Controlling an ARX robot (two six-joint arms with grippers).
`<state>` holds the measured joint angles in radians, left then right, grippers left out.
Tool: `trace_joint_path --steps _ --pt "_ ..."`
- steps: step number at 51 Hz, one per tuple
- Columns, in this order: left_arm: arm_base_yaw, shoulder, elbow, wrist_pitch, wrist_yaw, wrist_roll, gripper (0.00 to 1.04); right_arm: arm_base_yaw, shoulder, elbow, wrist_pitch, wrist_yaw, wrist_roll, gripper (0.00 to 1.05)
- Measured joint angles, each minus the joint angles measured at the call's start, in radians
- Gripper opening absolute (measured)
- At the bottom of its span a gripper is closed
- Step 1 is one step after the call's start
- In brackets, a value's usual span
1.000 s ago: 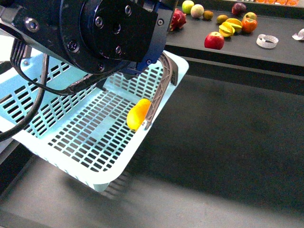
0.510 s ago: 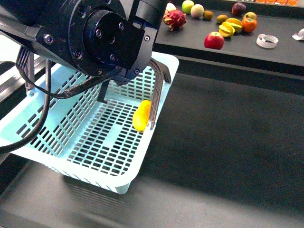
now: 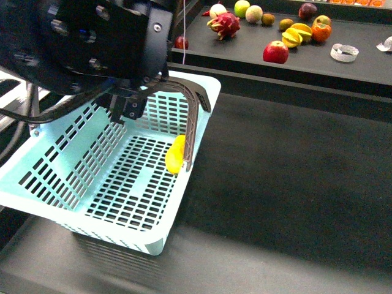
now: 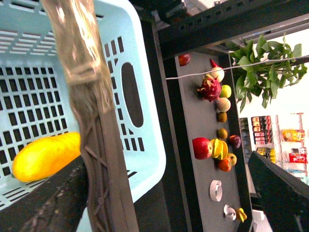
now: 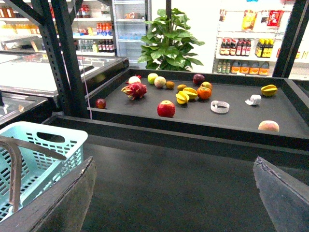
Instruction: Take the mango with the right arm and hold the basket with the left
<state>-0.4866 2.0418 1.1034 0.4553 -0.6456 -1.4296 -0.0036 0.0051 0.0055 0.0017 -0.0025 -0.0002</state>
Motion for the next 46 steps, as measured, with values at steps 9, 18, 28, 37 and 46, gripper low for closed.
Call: trace_joint_path --steps 9,18,28,37,46 --pt "0.041 -0.230 -0.253 0.109 -0.014 0.100 0.97 0.000 0.000 0.000 0.000 0.000 0.000 0.97" --pt "0.130 -0.415 -0.480 0.184 -0.023 0.211 0.97 0.000 0.000 0.000 0.000 0.000 0.000 0.97" --pt "0.306 -0.536 -0.694 0.213 -0.024 0.302 0.97 0.000 0.000 0.000 0.000 0.000 0.000 0.97" --pt "0.393 -0.586 -0.802 0.435 -0.006 0.492 0.97 0.000 0.000 0.000 0.000 0.000 0.000 0.97" --pt "0.399 -0.588 -0.808 0.461 -0.002 0.588 0.97 0.000 0.000 0.000 0.000 0.000 0.000 0.97"
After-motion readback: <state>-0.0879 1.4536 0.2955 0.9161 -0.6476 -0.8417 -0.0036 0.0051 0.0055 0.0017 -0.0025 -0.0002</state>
